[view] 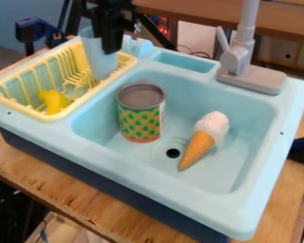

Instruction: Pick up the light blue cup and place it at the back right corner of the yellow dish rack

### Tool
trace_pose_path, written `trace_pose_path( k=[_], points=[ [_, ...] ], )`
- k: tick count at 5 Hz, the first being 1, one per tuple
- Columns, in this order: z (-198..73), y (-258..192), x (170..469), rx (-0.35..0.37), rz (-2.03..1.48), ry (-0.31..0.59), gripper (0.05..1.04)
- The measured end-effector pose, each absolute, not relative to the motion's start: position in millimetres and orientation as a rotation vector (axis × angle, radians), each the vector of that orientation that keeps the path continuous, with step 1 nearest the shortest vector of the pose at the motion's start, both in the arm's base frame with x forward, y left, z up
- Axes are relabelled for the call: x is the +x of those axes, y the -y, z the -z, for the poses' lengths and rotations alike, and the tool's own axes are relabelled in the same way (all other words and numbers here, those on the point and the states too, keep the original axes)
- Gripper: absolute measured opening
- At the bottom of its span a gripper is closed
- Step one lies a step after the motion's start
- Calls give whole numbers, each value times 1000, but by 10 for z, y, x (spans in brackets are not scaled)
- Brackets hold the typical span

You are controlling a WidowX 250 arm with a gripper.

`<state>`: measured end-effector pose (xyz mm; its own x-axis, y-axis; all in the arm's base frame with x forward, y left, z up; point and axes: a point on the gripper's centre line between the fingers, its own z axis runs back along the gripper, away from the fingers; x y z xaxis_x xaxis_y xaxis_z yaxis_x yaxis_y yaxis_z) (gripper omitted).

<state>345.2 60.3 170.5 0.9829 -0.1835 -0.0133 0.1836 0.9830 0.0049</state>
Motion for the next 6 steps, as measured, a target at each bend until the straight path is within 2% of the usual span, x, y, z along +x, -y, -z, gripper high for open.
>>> trace_pose_path(
  k=[1, 3, 4, 6],
  points=[
    [-1542, -594, 3445, -6, 183, -40, 90],
    [-1504, -598, 3470, 4, 180, -15, 122],
    [-1501, -540, 3472, 24, 175, -24, 320],
    [-1687, -495, 3434, -3, 106, -56, 903]
  ],
)
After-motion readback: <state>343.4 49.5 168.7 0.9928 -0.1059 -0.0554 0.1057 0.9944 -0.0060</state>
